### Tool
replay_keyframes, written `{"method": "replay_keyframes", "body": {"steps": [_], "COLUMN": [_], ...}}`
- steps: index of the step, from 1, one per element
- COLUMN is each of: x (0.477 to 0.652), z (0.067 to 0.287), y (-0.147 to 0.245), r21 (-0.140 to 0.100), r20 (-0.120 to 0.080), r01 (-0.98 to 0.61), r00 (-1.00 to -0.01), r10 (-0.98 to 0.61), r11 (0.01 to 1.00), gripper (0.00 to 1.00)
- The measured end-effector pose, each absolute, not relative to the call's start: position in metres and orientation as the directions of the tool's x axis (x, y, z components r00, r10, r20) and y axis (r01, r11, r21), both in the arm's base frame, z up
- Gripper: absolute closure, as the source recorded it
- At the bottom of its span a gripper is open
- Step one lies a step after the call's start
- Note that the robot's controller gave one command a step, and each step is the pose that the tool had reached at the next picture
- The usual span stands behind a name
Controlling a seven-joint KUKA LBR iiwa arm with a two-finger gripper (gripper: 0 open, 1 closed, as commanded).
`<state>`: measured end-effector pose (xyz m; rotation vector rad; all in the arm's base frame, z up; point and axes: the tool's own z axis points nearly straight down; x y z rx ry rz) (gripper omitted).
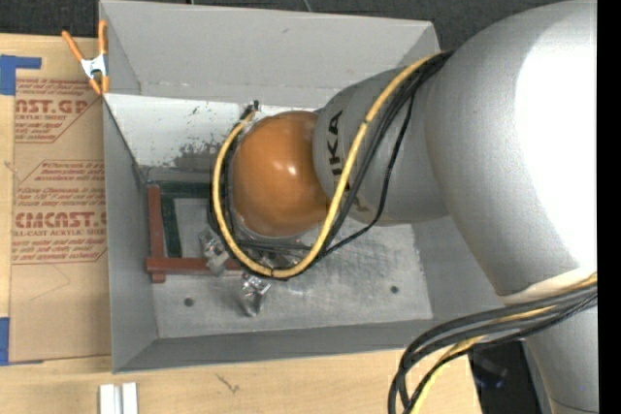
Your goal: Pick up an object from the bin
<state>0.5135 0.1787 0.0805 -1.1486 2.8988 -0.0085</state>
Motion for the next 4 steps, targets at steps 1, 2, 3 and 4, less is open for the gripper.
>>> {"method": "replay_keyframes", "body": {"steps": [1,2,3,4], "x": [0.513,0.569,0.569,0.573], "z": [0.081,0.078,0.078,0.261], "y": [0.178,0.227,0.227,0.219], "r21": [-0.012,-0.010,-0.009,-0.004], "r20": [-0.018,-0.016,-0.016,-0.009], "r01": [-0.683,-0.689,-0.689,-0.767], "r00": [-0.730,-0.724,-0.724,-0.641], "r10": [-0.683,-0.689,-0.689,-0.767], "r11": [0.730,0.724,0.725,0.641], "gripper": [0.00,1.00,1.00,1.00]}}
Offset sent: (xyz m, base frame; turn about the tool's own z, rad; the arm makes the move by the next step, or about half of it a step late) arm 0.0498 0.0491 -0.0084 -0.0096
